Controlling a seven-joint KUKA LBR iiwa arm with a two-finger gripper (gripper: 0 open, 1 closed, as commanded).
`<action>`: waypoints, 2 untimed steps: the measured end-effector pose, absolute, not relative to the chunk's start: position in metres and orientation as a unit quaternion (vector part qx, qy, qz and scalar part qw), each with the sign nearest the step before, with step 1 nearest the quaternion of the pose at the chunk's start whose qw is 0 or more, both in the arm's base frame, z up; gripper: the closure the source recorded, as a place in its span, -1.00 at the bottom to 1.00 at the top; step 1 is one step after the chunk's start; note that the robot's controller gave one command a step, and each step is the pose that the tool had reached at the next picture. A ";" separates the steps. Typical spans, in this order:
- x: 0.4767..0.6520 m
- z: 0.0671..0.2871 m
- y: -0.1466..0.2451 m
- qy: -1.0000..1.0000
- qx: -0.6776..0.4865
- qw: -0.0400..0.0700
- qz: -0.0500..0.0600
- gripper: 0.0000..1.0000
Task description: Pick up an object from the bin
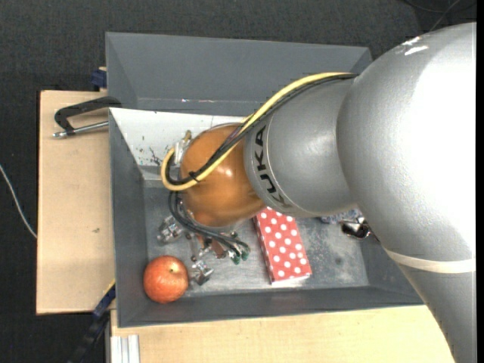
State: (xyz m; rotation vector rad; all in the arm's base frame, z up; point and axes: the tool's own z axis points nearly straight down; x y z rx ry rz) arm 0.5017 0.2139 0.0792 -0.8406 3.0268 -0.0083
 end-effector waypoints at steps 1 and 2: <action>0.501 0.075 0.218 0.959 -0.282 -0.002 -0.003 -1.00; 0.499 0.073 0.226 0.979 -0.205 -0.001 -0.002 -1.00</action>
Offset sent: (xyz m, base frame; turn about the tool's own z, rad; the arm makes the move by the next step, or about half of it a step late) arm -0.0054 0.0196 -0.0092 -0.1125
